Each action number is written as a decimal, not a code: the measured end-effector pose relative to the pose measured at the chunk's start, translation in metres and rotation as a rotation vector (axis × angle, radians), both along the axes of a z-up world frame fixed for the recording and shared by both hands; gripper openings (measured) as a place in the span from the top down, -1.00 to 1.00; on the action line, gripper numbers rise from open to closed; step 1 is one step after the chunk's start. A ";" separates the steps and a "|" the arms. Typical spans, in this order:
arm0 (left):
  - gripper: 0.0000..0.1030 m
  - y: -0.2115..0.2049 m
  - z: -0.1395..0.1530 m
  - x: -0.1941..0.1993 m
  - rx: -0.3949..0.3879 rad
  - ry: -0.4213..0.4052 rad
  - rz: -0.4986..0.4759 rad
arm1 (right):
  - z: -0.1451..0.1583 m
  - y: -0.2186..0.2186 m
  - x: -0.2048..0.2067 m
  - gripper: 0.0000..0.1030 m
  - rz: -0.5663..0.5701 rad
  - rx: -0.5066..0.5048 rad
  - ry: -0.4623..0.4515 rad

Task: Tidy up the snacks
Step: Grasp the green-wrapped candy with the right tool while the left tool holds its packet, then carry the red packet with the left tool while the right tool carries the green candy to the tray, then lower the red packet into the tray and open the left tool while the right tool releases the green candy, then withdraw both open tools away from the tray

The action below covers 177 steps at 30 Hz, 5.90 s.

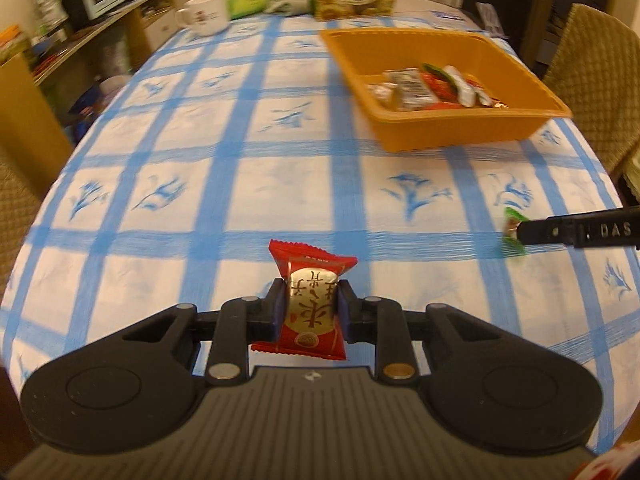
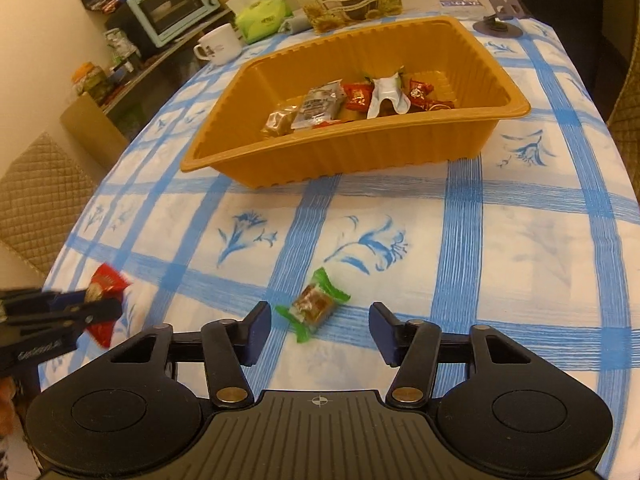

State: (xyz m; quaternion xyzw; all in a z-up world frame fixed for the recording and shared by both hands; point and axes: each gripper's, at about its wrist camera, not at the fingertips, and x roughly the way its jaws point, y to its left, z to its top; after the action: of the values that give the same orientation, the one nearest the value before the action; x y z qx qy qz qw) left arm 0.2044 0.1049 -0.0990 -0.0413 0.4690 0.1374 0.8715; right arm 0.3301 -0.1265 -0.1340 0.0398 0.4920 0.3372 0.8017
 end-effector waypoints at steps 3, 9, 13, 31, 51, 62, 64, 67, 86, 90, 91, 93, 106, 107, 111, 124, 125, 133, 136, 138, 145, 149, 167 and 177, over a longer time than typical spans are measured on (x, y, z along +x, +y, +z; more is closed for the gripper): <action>0.53 0.007 0.001 -0.011 -0.001 0.002 0.037 | -0.003 0.006 0.004 0.16 -0.006 0.002 0.002; 0.53 0.016 0.002 -0.029 -0.004 0.007 0.087 | -0.007 0.024 -0.003 0.31 0.018 -0.055 -0.064; 0.53 0.020 0.002 -0.039 -0.005 0.010 0.105 | -0.008 0.041 -0.018 0.34 0.098 -0.159 -0.170; 0.53 0.023 0.013 -0.068 -0.001 -0.010 0.103 | -0.011 0.058 -0.038 0.60 0.160 -0.253 -0.260; 0.53 -0.005 0.073 -0.070 -0.038 -0.141 -0.025 | 0.074 -0.011 -0.066 0.60 0.077 0.024 -0.131; 0.53 -0.036 0.112 -0.026 -0.020 -0.238 -0.133 | 0.120 -0.055 -0.051 0.60 0.016 0.081 -0.217; 0.53 -0.040 0.115 -0.014 -0.016 -0.246 -0.145 | 0.125 -0.059 -0.044 0.60 0.009 0.086 -0.233; 0.53 -0.044 0.119 0.007 0.000 -0.259 -0.154 | 0.132 -0.063 -0.030 0.60 0.001 0.093 -0.254; 0.53 -0.040 0.111 0.147 0.034 -0.249 -0.121 | 0.134 -0.047 0.095 0.60 -0.027 0.120 -0.322; 0.53 -0.037 0.099 0.174 0.020 -0.224 -0.113 | 0.126 -0.040 0.121 0.60 -0.032 0.117 -0.308; 0.53 -0.036 0.096 0.180 0.016 -0.218 -0.111 | 0.123 -0.038 0.126 0.60 -0.030 0.118 -0.303; 0.53 -0.035 0.090 0.190 0.021 -0.204 -0.108 | 0.118 -0.035 0.136 0.60 -0.031 0.116 -0.290; 0.53 -0.023 0.055 0.242 0.019 -0.130 -0.085 | 0.091 -0.020 0.175 0.60 -0.028 0.096 -0.239; 0.53 -0.023 0.053 0.245 0.019 -0.126 -0.085 | 0.090 -0.020 0.178 0.60 -0.028 0.095 -0.236; 0.53 -0.021 0.046 0.256 0.021 -0.112 -0.086 | 0.085 -0.019 0.186 0.60 -0.030 0.092 -0.228; 0.48 -0.017 0.032 0.271 0.020 -0.088 -0.082 | 0.072 -0.018 0.201 0.60 -0.025 0.089 -0.203; 0.40 -0.017 0.032 0.271 0.018 -0.088 -0.081 | 0.071 -0.018 0.202 0.60 -0.025 0.089 -0.200; 0.36 -0.019 0.032 0.267 0.003 -0.090 -0.077 | 0.065 -0.013 0.207 0.60 -0.018 0.088 -0.189; 0.32 -0.019 0.035 0.266 0.000 -0.096 -0.076 | 0.062 -0.011 0.210 0.60 -0.016 0.088 -0.190; 0.25 -0.020 0.037 0.265 -0.003 -0.102 -0.072 | 0.061 -0.009 0.213 0.60 -0.012 0.088 -0.189; -0.01 -0.019 0.043 0.259 -0.006 -0.115 -0.058 | 0.059 -0.003 0.222 0.60 -0.014 0.123 -0.210; -0.09 -0.019 0.045 0.252 -0.011 -0.120 -0.047 | 0.058 -0.002 0.226 0.58 -0.026 0.144 -0.199; -0.42 -0.037 0.078 0.186 -0.053 -0.158 -0.028 | 0.089 -0.043 0.155 -0.84 -0.044 0.157 -0.201; -0.48 -0.055 0.106 0.122 -0.051 -0.183 -0.043 | 0.118 -0.061 0.077 -0.90 -0.072 0.139 -0.233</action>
State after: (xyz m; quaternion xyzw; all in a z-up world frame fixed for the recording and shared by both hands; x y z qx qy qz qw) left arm 0.3265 0.0495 0.0067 -0.0657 0.3914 0.1022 0.9122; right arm 0.4069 -0.1875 -0.0156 0.0735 0.3693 0.3438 0.8603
